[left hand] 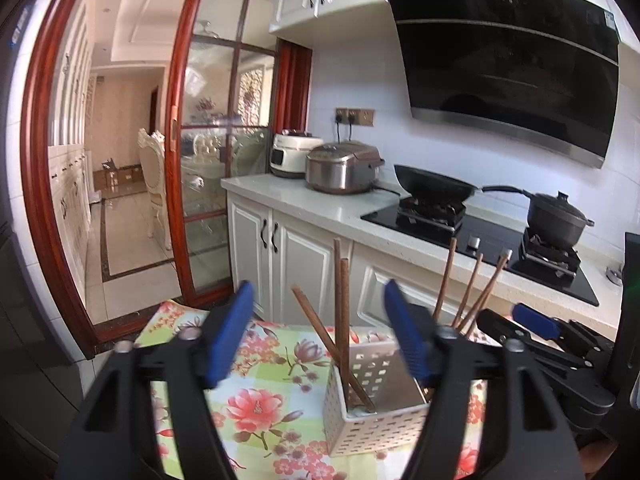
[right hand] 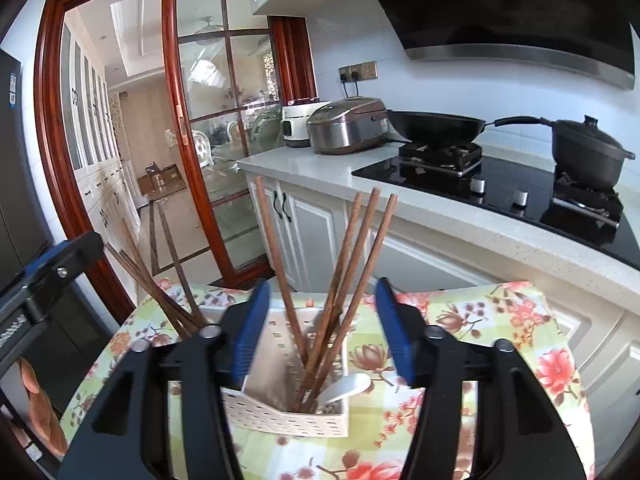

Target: Organize utensils

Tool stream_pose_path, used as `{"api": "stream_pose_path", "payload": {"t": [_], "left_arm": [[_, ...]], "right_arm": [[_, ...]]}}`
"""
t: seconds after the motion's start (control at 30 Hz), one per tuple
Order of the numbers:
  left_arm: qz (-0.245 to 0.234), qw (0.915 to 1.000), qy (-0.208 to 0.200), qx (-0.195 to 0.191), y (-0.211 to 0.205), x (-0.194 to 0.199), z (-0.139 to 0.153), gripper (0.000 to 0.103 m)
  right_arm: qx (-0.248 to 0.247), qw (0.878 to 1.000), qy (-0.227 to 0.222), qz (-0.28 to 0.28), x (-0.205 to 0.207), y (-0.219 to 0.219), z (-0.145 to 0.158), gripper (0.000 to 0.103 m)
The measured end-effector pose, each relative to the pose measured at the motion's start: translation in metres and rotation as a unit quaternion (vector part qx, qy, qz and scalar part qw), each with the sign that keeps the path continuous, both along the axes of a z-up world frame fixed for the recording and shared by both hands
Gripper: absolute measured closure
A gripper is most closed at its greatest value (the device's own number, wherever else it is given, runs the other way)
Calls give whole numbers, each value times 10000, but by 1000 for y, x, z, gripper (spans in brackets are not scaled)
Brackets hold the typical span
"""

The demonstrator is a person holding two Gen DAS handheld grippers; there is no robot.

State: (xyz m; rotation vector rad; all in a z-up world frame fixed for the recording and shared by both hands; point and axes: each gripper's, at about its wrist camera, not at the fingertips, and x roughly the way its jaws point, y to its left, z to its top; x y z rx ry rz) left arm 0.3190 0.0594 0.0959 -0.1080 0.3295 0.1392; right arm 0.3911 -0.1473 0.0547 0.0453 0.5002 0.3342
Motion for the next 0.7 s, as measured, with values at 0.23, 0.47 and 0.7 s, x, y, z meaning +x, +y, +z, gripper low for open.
{"api": "stream_pose_path", "payload": {"t": [0.23, 0.47, 0.7], "left_arm": [[189, 9998, -115, -24, 7, -9, 1, 6], [131, 9994, -321, 31, 17, -30, 6, 5], [161, 9991, -339, 176, 18, -59, 8, 5]], "right_arm": [[44, 9993, -206, -314, -5, -16, 13, 38], [561, 9963, -640, -142, -36, -37, 41, 24], [461, 9943, -963, 22, -78, -37, 51, 18]]}}
